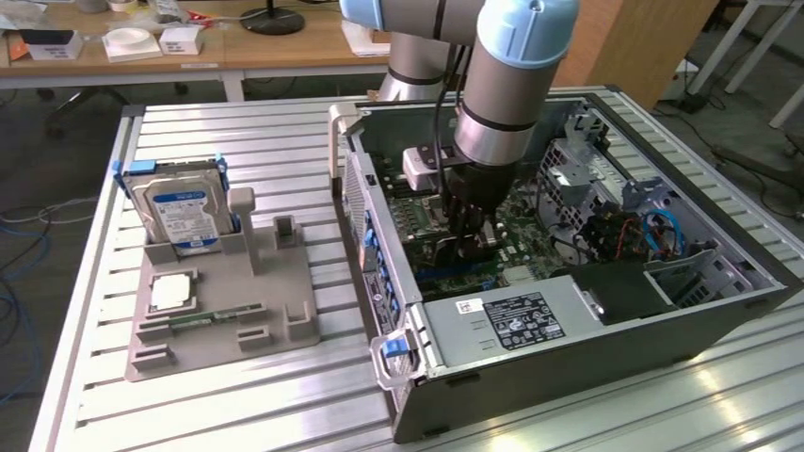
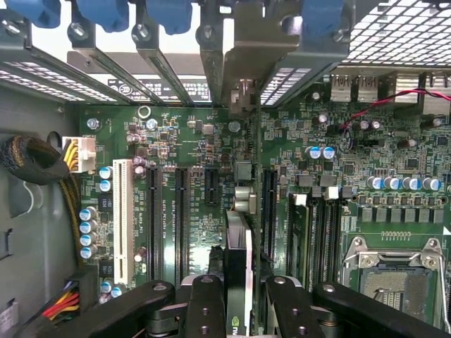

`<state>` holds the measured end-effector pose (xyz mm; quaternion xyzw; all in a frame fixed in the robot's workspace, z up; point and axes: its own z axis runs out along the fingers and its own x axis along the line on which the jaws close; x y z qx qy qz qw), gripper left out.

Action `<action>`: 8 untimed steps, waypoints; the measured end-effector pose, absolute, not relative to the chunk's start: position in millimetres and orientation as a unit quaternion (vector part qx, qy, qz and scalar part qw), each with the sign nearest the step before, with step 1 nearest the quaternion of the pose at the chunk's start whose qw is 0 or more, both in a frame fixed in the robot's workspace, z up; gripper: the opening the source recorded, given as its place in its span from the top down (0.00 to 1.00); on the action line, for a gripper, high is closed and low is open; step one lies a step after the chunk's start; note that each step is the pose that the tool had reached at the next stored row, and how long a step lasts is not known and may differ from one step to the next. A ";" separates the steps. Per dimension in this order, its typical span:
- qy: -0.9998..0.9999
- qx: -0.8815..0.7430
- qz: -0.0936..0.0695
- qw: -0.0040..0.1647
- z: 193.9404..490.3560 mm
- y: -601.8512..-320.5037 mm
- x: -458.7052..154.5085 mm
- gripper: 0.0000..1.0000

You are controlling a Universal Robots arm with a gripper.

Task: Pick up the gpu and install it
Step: 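Insert the gpu into the slot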

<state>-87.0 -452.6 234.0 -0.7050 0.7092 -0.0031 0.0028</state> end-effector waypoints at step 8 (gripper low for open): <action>0.709 -0.705 -0.003 0.003 233.7 -454.1 -87.0 0.73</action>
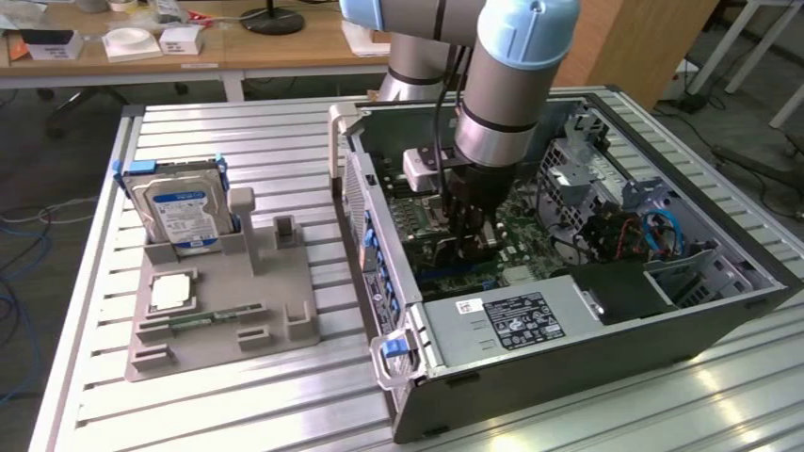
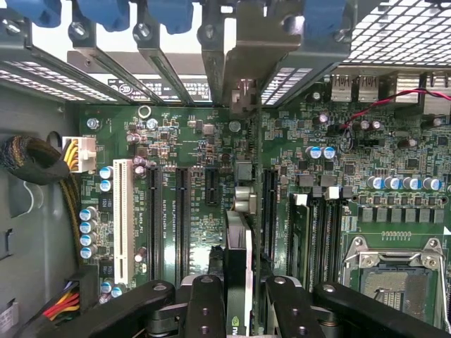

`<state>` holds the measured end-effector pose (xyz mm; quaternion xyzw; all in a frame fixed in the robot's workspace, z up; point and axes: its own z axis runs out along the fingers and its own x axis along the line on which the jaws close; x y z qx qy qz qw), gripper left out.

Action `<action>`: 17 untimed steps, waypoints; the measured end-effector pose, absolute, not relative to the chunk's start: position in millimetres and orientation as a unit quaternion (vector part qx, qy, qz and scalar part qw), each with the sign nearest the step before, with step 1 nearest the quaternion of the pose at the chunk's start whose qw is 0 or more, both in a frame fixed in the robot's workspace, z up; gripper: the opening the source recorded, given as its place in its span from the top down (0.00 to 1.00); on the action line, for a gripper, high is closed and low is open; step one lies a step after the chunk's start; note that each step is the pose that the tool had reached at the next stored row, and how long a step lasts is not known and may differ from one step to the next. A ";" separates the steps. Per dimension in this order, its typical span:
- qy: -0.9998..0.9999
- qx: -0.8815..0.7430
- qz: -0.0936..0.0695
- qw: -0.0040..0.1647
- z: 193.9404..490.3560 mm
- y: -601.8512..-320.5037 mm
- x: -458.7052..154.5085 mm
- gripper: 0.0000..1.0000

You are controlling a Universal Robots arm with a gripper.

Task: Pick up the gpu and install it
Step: 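Insert the gpu into the slot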

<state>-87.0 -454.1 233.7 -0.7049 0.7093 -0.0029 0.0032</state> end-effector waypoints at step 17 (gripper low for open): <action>0.712 -0.702 -0.003 0.003 233.5 -454.7 -87.2 0.73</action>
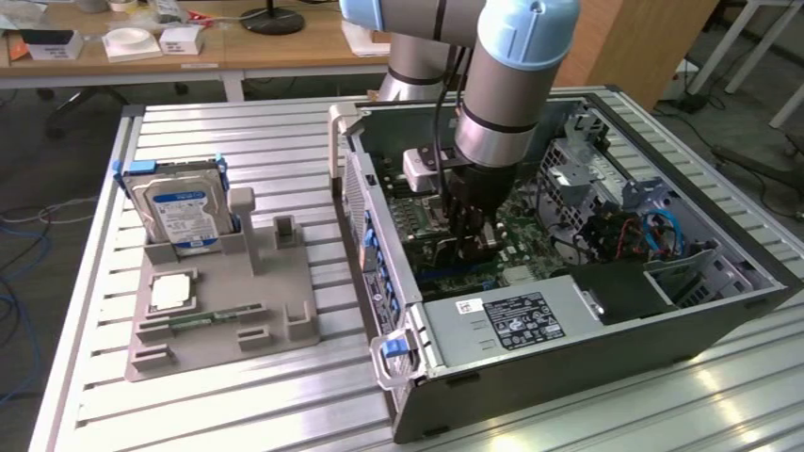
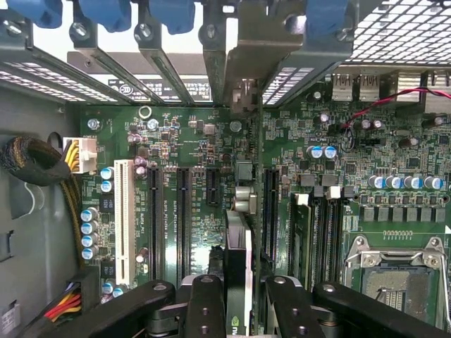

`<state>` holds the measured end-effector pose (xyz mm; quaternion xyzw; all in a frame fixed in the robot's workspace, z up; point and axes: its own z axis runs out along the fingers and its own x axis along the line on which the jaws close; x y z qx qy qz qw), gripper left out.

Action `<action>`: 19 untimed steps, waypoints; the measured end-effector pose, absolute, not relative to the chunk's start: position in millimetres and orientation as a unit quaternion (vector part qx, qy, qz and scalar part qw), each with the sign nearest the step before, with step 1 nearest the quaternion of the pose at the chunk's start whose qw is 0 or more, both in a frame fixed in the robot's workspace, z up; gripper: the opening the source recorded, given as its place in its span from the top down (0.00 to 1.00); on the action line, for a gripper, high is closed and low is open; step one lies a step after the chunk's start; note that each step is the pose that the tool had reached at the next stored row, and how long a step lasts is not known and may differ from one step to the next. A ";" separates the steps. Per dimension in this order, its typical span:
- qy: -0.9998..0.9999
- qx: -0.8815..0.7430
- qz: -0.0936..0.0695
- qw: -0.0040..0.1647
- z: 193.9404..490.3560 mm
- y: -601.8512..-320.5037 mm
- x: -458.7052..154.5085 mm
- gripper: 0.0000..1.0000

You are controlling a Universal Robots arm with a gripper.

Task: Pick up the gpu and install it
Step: 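Insert the gpu into the slot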

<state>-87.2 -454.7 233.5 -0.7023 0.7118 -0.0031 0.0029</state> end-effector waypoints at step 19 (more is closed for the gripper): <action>0.712 -0.702 -0.003 0.003 229.6 -454.6 -87.2 0.73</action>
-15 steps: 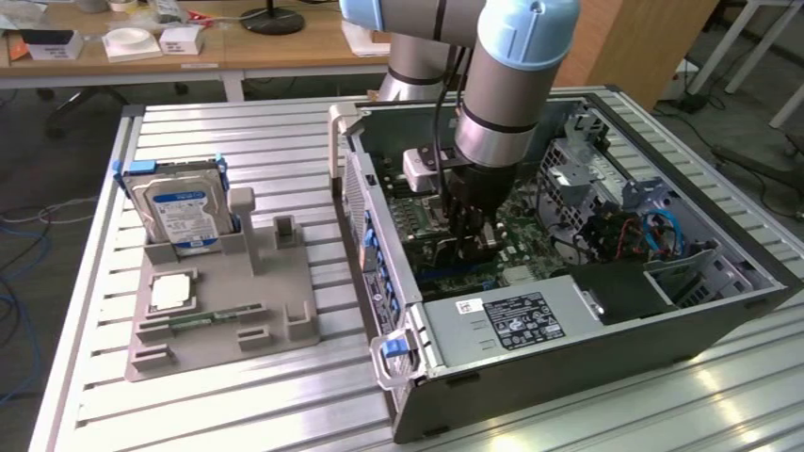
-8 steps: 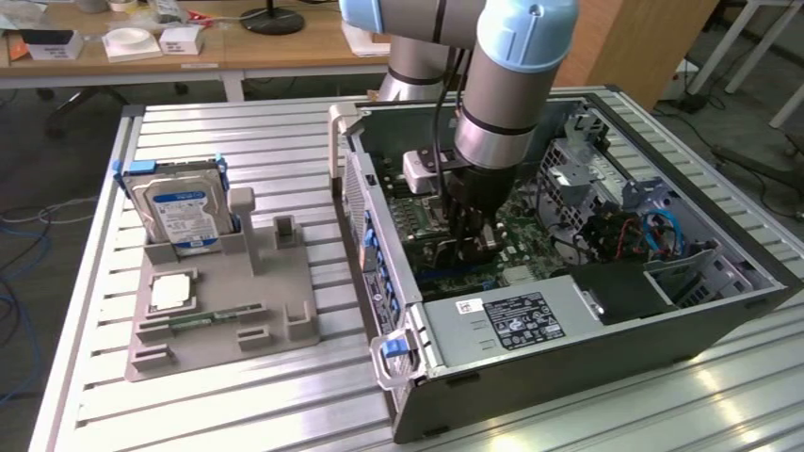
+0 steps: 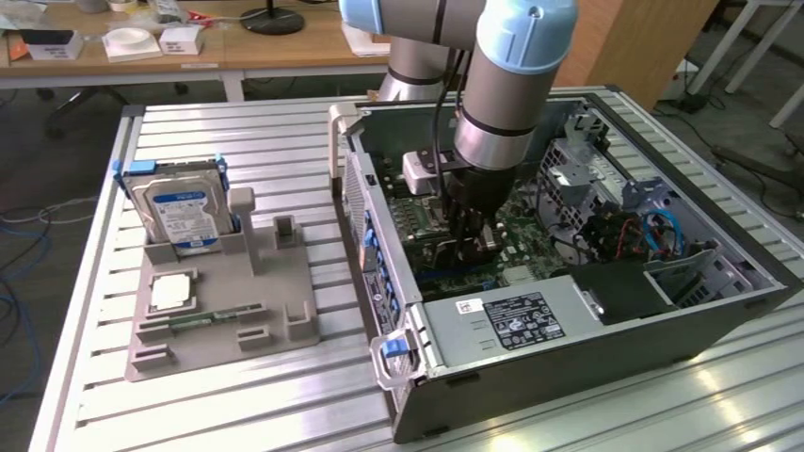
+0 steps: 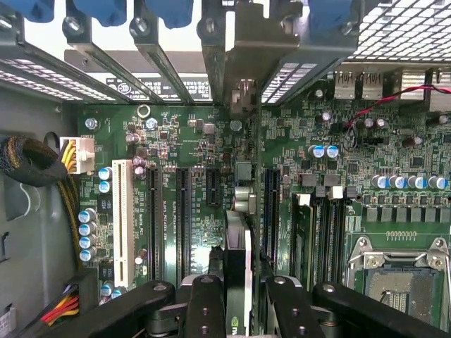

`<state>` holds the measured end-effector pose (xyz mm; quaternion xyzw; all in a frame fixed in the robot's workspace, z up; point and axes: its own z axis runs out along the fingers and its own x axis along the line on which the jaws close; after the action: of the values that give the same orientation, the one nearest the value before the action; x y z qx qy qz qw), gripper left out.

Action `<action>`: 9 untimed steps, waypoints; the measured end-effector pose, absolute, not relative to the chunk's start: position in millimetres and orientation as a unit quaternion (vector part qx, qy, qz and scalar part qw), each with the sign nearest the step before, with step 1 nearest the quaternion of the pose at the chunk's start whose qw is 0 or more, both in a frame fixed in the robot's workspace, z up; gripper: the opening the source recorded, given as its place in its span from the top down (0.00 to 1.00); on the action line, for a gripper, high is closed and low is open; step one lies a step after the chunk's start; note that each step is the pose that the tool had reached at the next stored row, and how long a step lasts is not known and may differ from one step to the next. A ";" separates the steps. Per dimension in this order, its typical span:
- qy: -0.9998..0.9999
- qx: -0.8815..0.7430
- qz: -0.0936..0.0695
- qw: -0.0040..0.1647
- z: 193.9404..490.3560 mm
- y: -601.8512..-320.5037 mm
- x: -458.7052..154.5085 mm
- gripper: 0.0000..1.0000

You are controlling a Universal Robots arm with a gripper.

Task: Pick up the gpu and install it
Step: 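Insert the gpu into the slot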

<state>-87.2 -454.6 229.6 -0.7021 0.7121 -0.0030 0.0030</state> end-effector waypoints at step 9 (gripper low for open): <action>0.712 -0.702 -0.003 0.003 229.6 -454.7 -87.2 0.73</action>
<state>-87.2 -454.7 229.6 -0.7021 0.7121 -0.0030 0.0029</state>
